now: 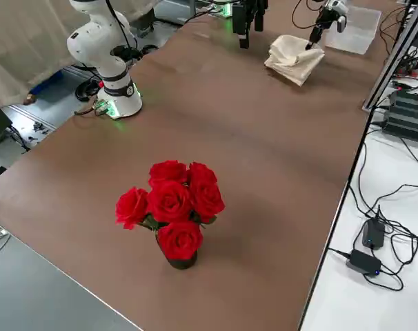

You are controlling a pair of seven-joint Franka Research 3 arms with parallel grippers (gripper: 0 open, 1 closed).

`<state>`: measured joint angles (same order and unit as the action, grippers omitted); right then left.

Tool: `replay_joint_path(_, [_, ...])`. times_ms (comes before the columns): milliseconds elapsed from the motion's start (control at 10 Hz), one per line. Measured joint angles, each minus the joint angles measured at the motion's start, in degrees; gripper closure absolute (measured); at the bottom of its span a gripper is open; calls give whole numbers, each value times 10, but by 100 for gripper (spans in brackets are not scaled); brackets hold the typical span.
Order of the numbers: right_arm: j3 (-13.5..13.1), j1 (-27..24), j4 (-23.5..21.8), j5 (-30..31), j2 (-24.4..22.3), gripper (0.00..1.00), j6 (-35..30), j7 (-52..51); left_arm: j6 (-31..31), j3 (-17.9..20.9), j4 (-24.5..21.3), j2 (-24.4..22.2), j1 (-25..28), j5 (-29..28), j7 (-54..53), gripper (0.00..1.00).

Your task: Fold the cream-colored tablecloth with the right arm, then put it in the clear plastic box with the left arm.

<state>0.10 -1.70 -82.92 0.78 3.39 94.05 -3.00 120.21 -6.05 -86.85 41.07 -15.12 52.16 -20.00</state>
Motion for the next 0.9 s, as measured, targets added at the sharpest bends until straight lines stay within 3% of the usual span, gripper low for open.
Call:
replay_joint_path(400, [1, 0, 0, 0, 0, 0, 0, 0, -124, 1, 14, -51, 79, -101, -4, 87])
replay_joint_path(700, [1, 0, 0, 0, 0, 0, 0, 0, -273, 1, 76, -68, 144, -168, -33, 87])
replay_joint_path(900, [1, 0, 0, 0, 0, 0, 0, 0, -342, 1, 119, -69, 182, -215, -84, 87])
